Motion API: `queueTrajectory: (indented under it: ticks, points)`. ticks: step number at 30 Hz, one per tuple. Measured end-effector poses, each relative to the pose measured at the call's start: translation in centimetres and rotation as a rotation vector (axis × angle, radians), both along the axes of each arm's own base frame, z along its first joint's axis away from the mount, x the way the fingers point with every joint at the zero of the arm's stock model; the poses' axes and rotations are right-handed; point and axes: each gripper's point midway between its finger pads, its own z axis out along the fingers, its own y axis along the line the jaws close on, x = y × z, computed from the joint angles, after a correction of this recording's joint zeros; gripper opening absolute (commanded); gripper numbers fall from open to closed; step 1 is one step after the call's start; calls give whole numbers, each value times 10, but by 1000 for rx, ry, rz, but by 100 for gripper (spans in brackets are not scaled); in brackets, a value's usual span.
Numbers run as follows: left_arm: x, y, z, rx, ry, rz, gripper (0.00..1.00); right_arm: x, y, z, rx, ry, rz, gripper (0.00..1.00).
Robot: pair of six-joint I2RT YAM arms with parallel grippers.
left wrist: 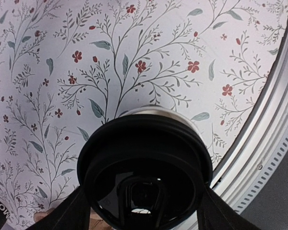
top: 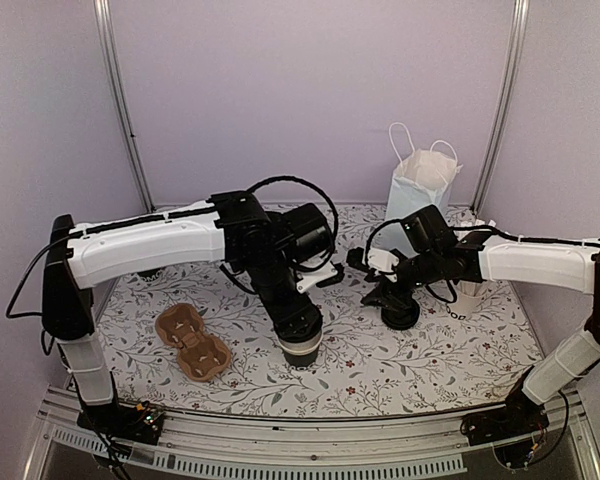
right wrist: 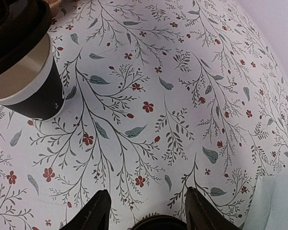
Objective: Pack the takeout coffee
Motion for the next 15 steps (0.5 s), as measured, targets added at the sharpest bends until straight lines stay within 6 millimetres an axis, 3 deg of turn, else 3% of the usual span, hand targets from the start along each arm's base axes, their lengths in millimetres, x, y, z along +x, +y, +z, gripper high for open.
queueTrajectory:
  ticks: [15]
  points:
    - [3,-2,-15,44,1,-6,74,7,-3,1,-11,-25,-24,56]
